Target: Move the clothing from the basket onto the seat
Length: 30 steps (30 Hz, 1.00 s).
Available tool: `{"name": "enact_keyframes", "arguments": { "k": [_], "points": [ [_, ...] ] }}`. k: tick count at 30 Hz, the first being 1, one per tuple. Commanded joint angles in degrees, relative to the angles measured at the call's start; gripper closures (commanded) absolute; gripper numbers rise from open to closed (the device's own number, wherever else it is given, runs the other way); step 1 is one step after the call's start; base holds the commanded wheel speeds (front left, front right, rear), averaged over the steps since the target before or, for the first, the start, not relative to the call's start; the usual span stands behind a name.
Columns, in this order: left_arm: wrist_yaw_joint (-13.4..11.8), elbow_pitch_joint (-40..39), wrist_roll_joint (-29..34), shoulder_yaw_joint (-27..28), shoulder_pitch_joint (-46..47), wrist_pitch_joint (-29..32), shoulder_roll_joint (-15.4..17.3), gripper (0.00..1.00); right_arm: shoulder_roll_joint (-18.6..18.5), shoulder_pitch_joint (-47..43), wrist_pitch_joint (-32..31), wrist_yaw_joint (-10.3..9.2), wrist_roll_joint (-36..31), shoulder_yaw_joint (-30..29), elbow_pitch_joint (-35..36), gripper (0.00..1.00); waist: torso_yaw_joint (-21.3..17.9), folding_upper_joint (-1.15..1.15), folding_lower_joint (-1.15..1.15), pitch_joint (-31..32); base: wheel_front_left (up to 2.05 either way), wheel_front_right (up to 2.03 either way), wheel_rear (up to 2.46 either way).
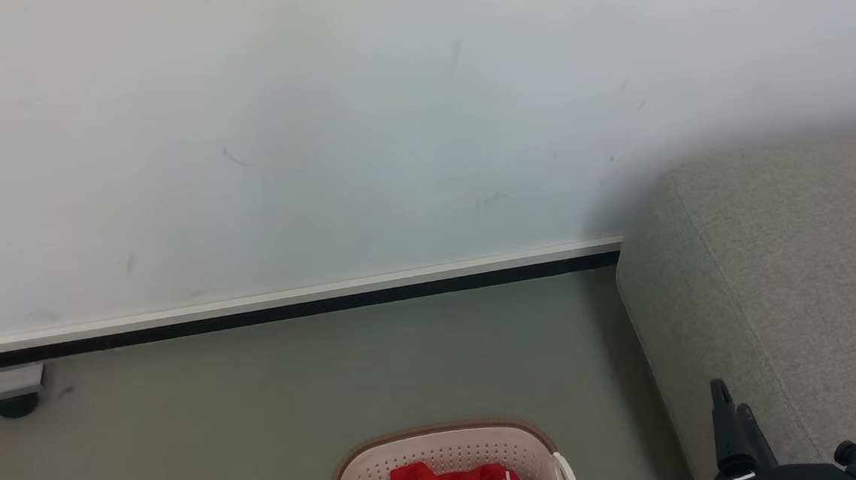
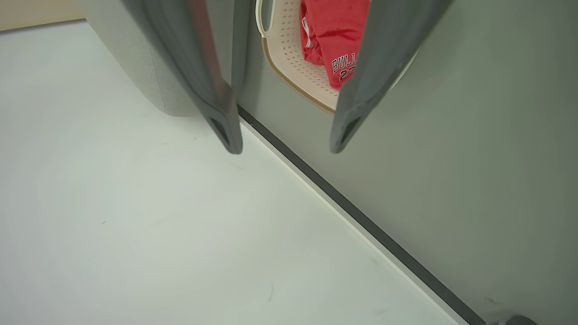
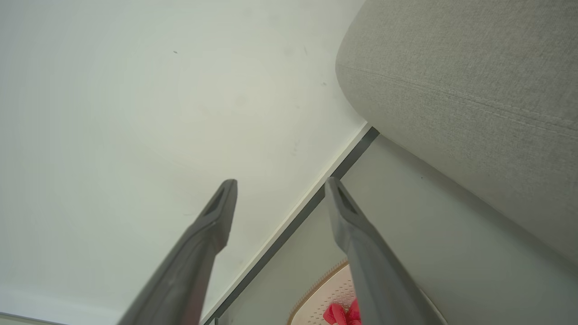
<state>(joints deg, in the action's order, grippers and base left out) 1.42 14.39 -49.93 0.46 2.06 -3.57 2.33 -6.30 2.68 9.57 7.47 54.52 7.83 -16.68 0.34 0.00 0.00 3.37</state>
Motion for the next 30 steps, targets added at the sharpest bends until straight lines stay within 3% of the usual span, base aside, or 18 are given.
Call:
{"name": "enact_keyframes", "arguments": {
  "k": [1, 30],
  "points": [
    [0.2, -0.96, 2.27, -0.28, -0.6, -0.67, 0.52, 0.0, 0.08, -0.27, -0.05, 0.02, -2.65, 0.0, 0.84, 0.0, 0.01, 0.0, 0.0, 0.11, 0.0, 0.0, 0.0],
    [-1.95, -3.05, 23.93, -3.06, -3.0, -5.78, 2.37, 0.0, 1.68, -2.98, -2.62, 0.03, -26.3, 1.89, 3.06, 0.0, 0.06, 0.0, 0.0, 1.89, 0.0, 0.0, 0.0]
  ]
}}
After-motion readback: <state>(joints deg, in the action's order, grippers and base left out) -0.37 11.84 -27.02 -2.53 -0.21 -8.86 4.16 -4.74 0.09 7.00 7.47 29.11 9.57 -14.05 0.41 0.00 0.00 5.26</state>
